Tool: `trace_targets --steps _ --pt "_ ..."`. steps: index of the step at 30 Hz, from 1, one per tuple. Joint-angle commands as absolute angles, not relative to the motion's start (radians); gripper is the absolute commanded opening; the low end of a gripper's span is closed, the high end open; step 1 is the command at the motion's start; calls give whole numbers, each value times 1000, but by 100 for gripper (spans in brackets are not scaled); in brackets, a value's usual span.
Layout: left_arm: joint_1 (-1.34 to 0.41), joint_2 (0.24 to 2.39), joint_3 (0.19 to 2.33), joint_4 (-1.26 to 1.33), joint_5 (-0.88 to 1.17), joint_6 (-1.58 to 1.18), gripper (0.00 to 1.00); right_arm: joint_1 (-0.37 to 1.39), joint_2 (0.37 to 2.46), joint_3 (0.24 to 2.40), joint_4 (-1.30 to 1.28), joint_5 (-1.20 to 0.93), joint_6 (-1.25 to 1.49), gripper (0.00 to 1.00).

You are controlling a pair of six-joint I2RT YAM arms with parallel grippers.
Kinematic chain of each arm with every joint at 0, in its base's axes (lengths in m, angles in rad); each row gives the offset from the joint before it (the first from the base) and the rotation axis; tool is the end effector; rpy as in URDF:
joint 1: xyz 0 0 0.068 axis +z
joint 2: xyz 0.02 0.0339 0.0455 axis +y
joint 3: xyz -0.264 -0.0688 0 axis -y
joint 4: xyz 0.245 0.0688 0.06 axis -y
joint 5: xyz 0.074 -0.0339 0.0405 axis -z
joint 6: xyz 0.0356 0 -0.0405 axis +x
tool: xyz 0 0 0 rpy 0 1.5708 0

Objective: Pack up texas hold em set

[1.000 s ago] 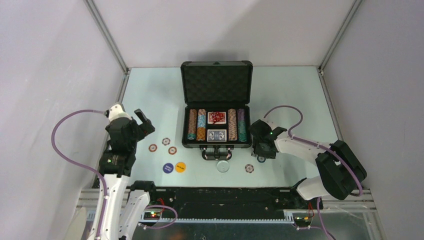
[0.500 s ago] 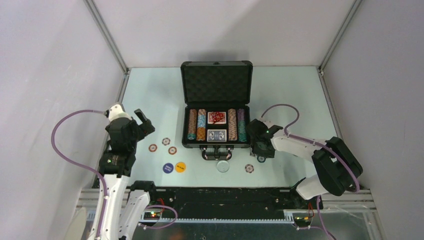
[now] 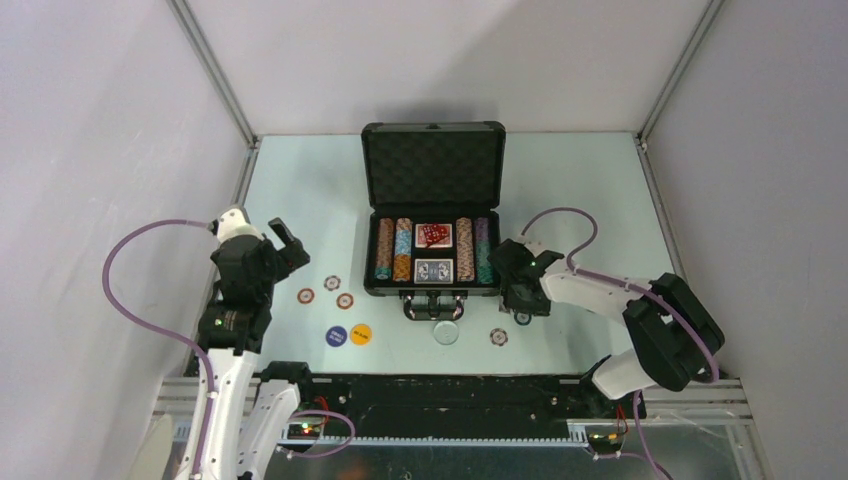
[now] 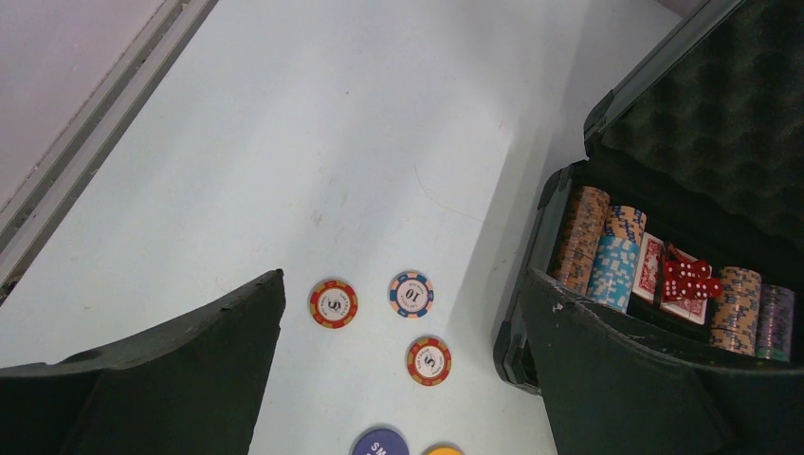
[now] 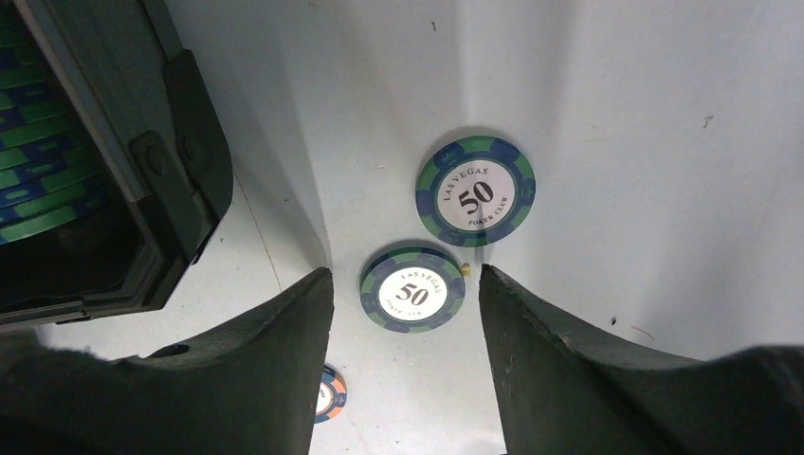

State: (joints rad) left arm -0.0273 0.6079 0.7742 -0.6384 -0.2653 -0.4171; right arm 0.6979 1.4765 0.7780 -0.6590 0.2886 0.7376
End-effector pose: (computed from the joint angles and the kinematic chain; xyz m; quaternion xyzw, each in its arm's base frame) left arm 0.1317 0.0057 0.3147 -0.2315 0.8160 -0.0040 0.5297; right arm 0.1936 0.1492 0.1590 0.0348 0.9835 -0.0384 0.1734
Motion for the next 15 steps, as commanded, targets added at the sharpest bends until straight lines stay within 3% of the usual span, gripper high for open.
trace_targets --steps 1,15 --pt "-18 602 772 -614 -256 -395 98 711 1512 713 -685 230 779 64" --pt "-18 600 772 -614 -253 -396 98 696 1441 672 -660 166 786 59"
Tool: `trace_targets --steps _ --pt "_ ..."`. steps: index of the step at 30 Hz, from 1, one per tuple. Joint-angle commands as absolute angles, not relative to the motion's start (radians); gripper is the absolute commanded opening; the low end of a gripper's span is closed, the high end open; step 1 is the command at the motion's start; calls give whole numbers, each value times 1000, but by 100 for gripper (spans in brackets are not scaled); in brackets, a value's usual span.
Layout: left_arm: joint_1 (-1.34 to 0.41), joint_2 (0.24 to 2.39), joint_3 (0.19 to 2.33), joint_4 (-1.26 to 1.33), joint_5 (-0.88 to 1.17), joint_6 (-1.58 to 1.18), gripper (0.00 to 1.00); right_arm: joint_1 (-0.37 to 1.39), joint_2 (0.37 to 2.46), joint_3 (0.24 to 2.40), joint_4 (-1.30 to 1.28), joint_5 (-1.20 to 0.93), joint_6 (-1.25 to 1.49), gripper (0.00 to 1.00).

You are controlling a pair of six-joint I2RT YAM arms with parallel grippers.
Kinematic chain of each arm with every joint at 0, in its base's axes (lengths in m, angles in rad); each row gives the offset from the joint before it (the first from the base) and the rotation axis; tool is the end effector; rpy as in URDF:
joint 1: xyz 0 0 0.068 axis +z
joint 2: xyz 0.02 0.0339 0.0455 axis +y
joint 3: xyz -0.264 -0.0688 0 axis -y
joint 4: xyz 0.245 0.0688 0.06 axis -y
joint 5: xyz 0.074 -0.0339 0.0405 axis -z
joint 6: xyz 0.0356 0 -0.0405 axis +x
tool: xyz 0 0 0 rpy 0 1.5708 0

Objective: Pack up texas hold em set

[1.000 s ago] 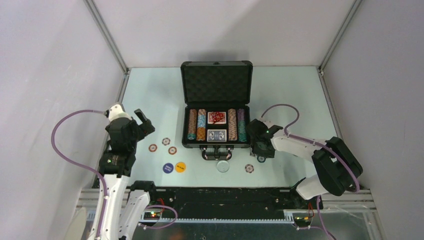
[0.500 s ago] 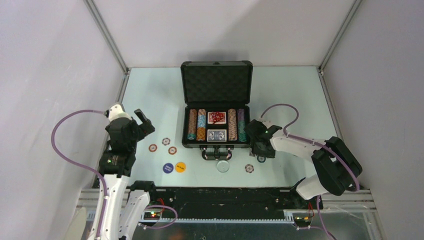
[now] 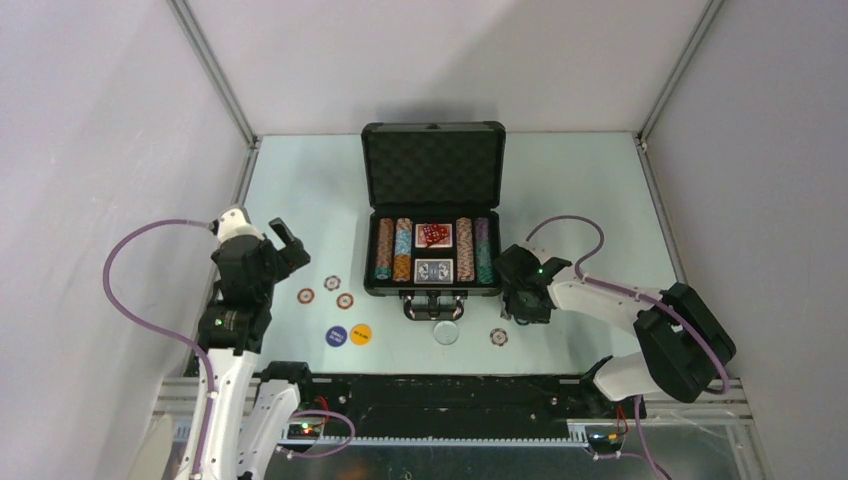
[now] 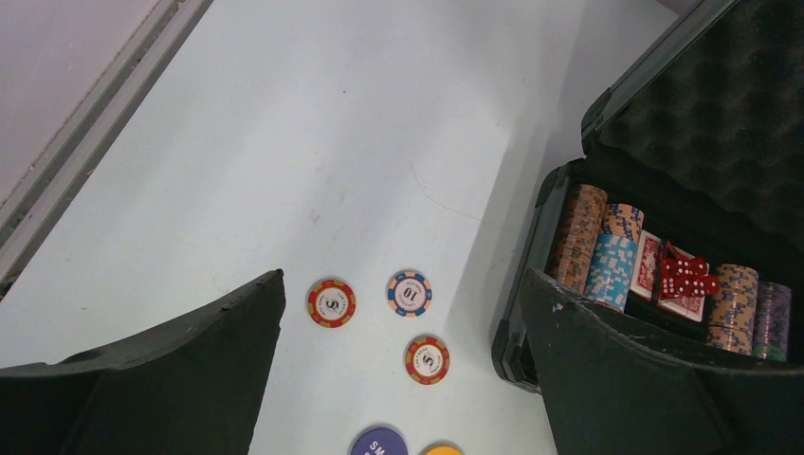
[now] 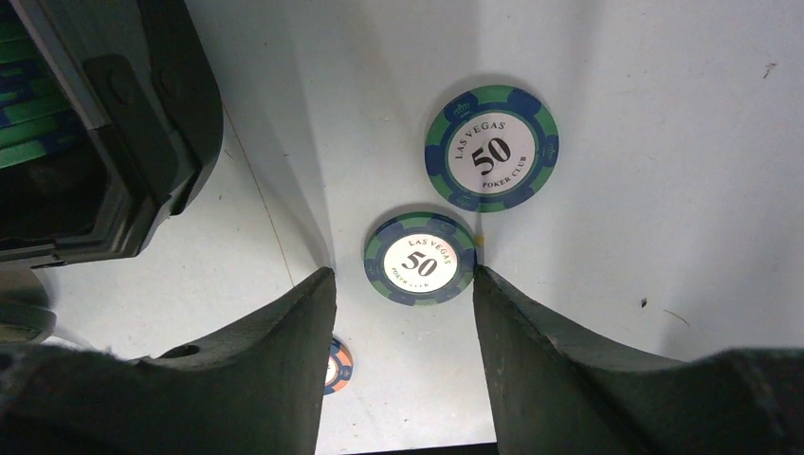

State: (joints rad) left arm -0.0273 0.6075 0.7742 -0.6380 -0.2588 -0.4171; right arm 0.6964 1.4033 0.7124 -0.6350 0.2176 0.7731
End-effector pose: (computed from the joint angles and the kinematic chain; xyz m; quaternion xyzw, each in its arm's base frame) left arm 0.1317 0.0055 0.3148 -0.2299 0.8165 -0.0069 0.5296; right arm 0.1809 0.1413 0.1584 0.0511 0.9854 0.0014 0.1623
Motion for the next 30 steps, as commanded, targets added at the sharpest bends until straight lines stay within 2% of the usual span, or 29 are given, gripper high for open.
trace_targets --steps 1,9,17,23,30 --pt "-18 600 772 -614 -253 -396 98 697 1444 672 -659 168 786 59" --pt "-18 605 774 -614 -254 -396 98 686 1456 672 -650 213 792 58" --pt "-18 608 775 -614 -254 -396 98 661 1413 672 -640 259 822 63" --pt "-18 605 773 -614 -254 -396 98 644 1434 671 -629 256 818 60" --pt "-18 602 773 -614 -254 -394 98 652 1458 672 -628 258 813 50"
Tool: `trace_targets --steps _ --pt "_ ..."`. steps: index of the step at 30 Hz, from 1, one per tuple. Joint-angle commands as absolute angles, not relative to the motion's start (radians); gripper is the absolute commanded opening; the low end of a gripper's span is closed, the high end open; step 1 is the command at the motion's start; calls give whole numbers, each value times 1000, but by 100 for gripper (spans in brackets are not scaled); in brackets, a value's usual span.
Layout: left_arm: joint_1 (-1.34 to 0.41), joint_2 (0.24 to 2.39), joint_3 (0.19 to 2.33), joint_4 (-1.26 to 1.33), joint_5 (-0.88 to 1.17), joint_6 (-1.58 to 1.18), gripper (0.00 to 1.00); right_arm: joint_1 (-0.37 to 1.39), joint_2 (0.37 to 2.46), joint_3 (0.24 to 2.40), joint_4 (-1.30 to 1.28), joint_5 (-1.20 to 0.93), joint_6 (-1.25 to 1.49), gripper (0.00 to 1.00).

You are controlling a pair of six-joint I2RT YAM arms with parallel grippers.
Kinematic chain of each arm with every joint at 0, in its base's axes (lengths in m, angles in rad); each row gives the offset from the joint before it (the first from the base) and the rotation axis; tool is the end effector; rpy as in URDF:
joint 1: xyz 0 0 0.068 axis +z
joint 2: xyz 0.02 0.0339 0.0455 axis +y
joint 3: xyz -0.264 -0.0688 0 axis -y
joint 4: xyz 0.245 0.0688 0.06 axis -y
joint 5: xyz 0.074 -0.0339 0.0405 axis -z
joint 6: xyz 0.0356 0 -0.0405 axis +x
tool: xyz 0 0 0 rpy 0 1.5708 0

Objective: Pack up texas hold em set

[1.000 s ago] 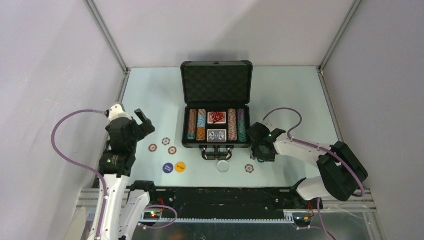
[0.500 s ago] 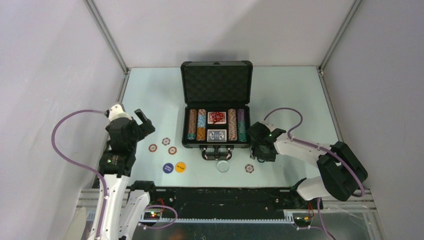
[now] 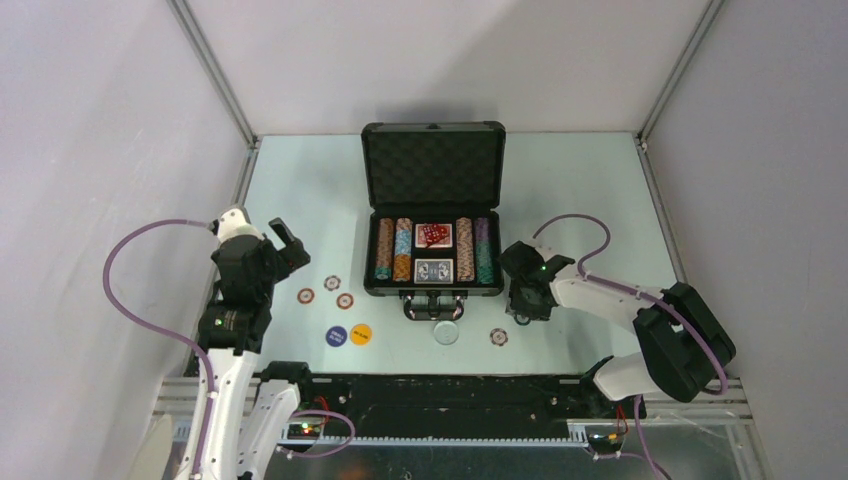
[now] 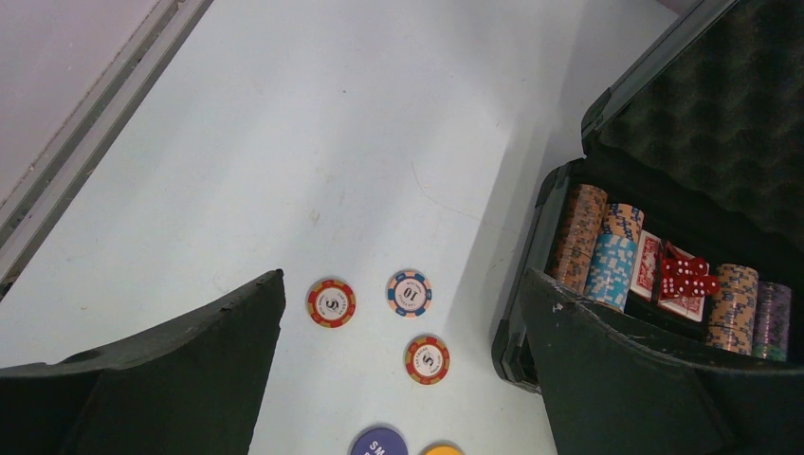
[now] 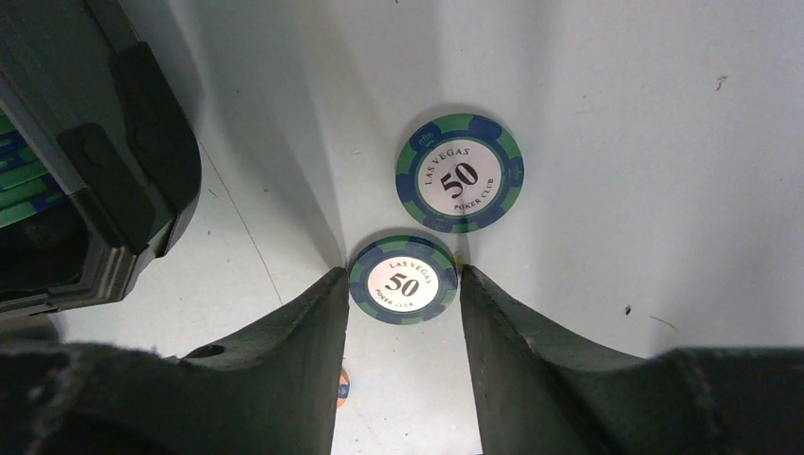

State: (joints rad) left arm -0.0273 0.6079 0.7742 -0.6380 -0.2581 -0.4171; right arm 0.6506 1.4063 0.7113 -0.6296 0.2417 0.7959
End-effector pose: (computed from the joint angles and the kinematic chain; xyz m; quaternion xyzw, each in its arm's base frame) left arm 0.1318 0.0055 0.3147 -0.2297 0.8166 -0.0071 0.5294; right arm 0.1880 0.1324 0.1578 0.0863 0.9815 -0.0090 0.1706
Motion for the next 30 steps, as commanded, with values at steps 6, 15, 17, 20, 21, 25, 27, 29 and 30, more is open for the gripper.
trace_targets --steps 6,15,17,20,21,25,27,29,30 --pt "-18 600 772 -614 -256 -394 98 661 1453 672 -629 260 815 44" --pt "-18 604 773 -614 -255 -394 98 634 1332 681 -667 259 795 43" --pt "-18 606 774 -614 -253 -394 98 616 1298 693 -684 260 779 43" --pt "-18 607 773 -614 -252 -394 98 578 1260 719 -698 257 751 43" --pt "-18 606 773 -614 -252 -394 98 562 1248 725 -701 251 737 43" --pt "-18 606 773 -614 -252 -394 98 509 1245 753 -694 227 697 44" --pt "-18 606 771 -614 -255 -394 98 490 1261 765 -684 216 681 44" --pt "-17 606 772 -614 -254 -394 98 474 1286 768 -667 202 669 44" --pt "-18 607 772 -615 -254 -393 98 470 1304 768 -656 194 663 45"
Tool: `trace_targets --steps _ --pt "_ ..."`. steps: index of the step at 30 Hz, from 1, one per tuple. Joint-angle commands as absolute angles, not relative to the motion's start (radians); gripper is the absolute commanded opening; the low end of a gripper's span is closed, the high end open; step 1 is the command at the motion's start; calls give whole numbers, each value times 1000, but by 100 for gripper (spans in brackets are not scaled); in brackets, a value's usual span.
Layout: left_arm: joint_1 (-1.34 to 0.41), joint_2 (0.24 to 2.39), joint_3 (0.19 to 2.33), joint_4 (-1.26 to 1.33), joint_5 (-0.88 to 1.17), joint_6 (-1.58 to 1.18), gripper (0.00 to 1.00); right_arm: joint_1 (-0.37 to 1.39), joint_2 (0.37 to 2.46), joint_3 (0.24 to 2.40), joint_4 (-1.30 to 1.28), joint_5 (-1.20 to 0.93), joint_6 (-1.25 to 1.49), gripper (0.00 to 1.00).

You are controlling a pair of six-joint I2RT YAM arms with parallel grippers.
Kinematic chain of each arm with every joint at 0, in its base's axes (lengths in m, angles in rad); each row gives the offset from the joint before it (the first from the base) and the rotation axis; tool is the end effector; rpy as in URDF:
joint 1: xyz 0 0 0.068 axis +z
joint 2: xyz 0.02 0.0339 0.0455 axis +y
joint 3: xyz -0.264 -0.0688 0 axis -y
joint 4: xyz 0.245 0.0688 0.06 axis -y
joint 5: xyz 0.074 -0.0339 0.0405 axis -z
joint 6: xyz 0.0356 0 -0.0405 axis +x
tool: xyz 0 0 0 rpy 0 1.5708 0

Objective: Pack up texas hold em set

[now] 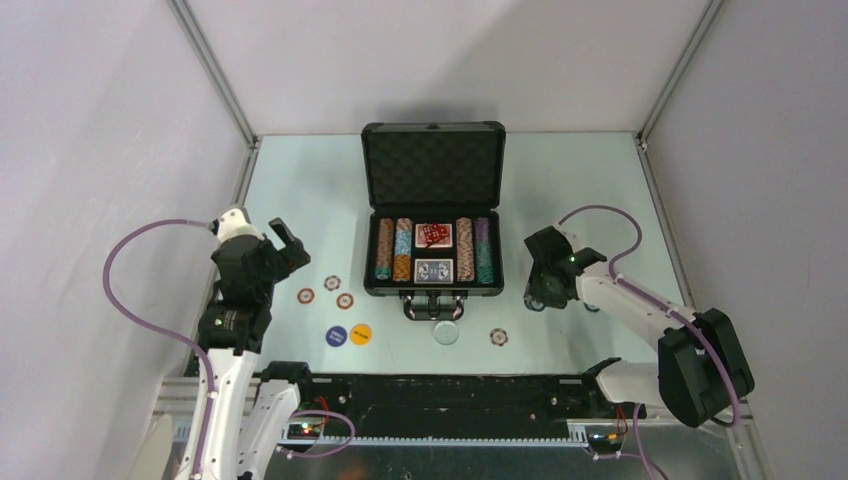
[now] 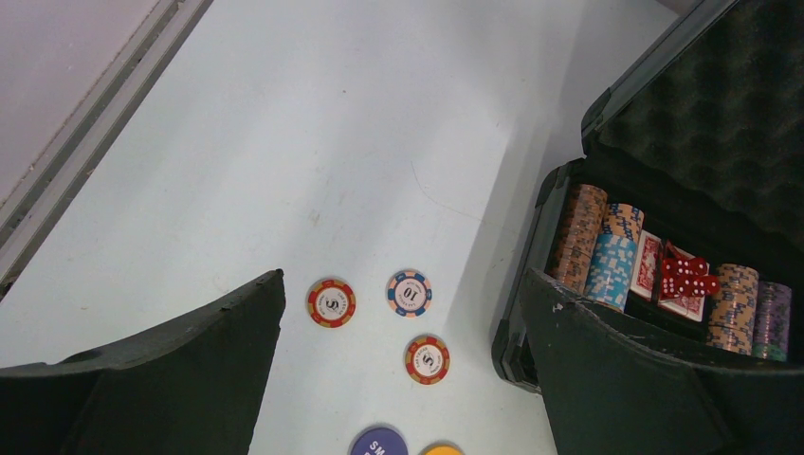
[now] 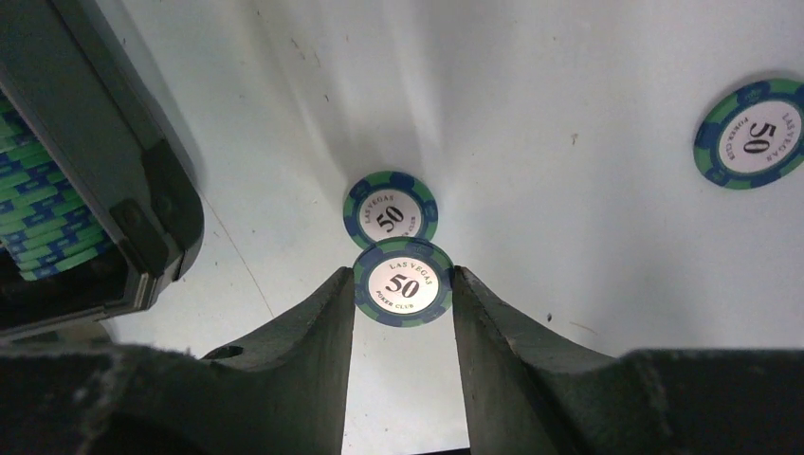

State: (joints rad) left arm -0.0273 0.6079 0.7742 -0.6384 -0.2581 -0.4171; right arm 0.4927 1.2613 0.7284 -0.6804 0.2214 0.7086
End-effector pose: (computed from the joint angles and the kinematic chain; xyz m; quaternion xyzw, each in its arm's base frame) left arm 0.1317 0.0055 0.3147 -0.2297 0.8167 -0.0071 0.5292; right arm 0.1968 0.0968 0.1903 0.1249 0.9702 0.0102 0.2072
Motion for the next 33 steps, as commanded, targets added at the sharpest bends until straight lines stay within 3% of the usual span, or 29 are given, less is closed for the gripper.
trace_targets --steps 1,20,33 --pt "-18 606 772 -614 -255 -393 98 464 1312 768 -650 191 661 44" --pt "-18 614 775 -614 -257 -393 98 445 1413 777 -577 181 639 45" --pt "-18 611 774 -613 -255 -392 98 443 1406 786 -586 198 636 58"
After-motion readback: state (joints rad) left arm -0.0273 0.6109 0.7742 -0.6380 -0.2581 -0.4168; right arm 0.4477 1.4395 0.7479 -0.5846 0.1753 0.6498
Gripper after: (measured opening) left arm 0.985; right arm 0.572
